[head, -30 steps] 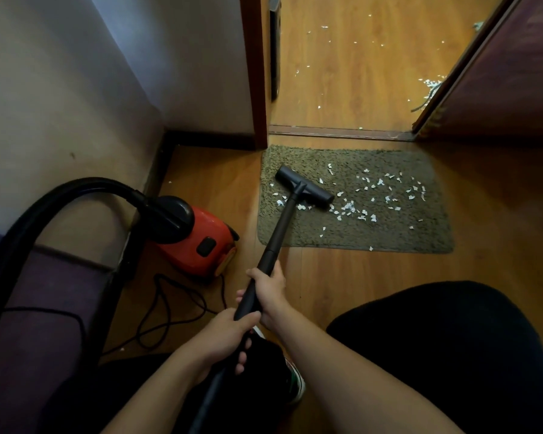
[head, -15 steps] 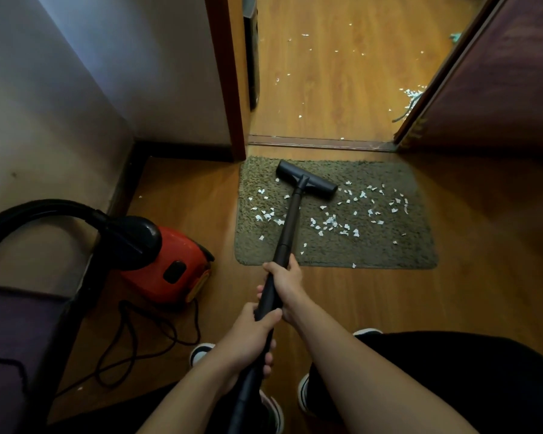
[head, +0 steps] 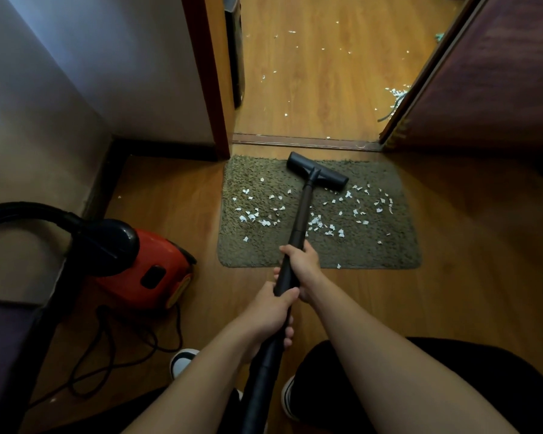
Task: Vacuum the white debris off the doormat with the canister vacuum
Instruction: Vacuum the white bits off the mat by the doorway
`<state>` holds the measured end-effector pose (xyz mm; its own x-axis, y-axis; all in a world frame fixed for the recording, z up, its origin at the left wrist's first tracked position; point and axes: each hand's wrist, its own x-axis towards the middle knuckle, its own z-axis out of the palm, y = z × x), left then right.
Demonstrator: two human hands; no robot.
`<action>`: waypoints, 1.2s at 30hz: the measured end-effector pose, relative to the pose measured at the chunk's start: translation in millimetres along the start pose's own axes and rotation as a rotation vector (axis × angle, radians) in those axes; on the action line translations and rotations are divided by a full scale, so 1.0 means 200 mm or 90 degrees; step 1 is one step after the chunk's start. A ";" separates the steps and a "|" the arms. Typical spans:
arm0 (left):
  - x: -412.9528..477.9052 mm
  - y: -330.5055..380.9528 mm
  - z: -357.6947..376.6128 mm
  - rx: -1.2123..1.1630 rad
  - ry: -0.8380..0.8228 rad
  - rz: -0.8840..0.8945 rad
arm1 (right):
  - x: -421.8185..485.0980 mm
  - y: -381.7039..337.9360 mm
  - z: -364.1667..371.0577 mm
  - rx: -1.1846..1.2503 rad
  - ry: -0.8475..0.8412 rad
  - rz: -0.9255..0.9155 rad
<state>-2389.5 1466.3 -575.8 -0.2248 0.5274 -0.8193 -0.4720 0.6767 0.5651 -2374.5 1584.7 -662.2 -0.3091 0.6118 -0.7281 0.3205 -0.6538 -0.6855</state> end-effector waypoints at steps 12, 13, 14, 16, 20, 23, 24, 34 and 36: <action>-0.34 -0.20 -0.10 0.044 -0.006 -0.040 | -0.36 0.22 0.04 0.044 0.002 0.025; -0.37 -0.23 -0.11 0.047 -0.010 -0.047 | -0.40 0.25 0.05 0.049 0.005 0.027; -0.40 -0.25 -0.13 0.050 -0.014 -0.051 | -0.43 0.28 0.06 0.054 0.005 0.030; -0.46 -0.30 -0.15 0.057 -0.016 -0.055 | -0.50 0.33 0.07 0.063 0.005 0.041; -0.56 -0.36 -0.19 0.067 -0.015 -0.065 | -0.63 0.39 0.09 0.074 -0.007 0.055; -0.62 -0.40 -0.22 0.065 -0.013 -0.073 | -0.68 0.44 0.12 0.077 -0.011 0.059; -0.63 -0.42 -0.24 0.063 -0.012 -0.074 | -0.70 0.45 0.13 0.079 -0.010 0.061; -0.76 -0.49 -0.33 0.075 -0.016 -0.114 | -0.81 0.57 0.24 0.087 -0.026 0.082; -0.77 -0.51 -0.33 0.079 -0.021 -0.119 | -0.83 0.60 0.23 0.095 -0.020 0.085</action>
<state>-2362.5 1282.1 -512.8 -0.1143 0.4027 -0.9081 -0.3940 0.8208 0.4136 -2325.5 1383.8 -623.5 -0.3019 0.5027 -0.8101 0.2254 -0.7880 -0.5730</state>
